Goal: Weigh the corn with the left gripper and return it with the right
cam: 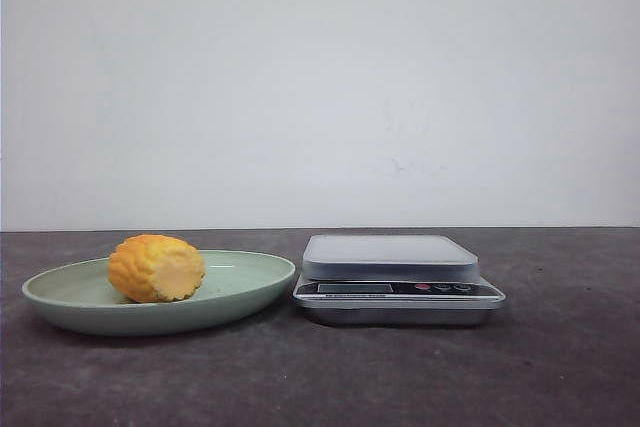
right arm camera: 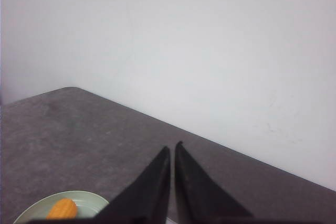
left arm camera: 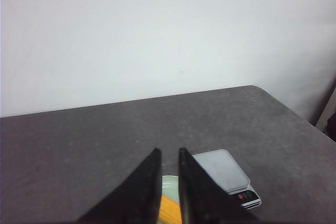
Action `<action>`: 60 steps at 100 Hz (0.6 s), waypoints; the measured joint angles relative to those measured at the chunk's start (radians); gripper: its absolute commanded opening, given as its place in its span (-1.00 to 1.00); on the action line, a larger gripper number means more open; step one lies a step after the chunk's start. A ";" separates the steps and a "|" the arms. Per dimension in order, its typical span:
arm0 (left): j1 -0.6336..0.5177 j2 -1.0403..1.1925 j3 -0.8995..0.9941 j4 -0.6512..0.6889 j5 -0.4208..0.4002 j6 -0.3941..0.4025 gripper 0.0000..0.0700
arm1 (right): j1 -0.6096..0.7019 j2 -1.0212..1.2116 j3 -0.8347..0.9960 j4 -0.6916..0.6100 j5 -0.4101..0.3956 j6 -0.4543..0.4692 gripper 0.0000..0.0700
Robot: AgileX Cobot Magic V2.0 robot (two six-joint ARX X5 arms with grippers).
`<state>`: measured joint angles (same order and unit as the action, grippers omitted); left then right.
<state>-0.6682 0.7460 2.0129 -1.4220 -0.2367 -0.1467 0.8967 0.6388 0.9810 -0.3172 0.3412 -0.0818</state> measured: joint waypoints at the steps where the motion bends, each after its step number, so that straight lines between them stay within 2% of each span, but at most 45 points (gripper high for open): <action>1: 0.000 0.000 0.000 0.000 0.000 0.000 -0.97 | 0.000 0.000 0.000 0.000 0.000 0.000 -0.98; 42: 0.000 0.000 0.000 0.000 0.000 0.000 -0.97 | -0.011 -0.006 0.000 -0.002 -0.005 0.000 -0.98; 49: 0.000 0.000 0.000 0.000 0.000 0.000 -0.97 | -0.058 -0.022 0.000 -0.002 -0.015 0.000 -0.98; 60: 0.000 0.000 0.000 0.000 0.000 0.000 -0.97 | -0.178 -0.068 0.000 -0.016 -0.086 -0.001 -0.98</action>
<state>-0.6682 0.7456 2.0129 -1.4220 -0.2367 -0.1467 0.7185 0.5705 0.9810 -0.3328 0.2554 -0.0830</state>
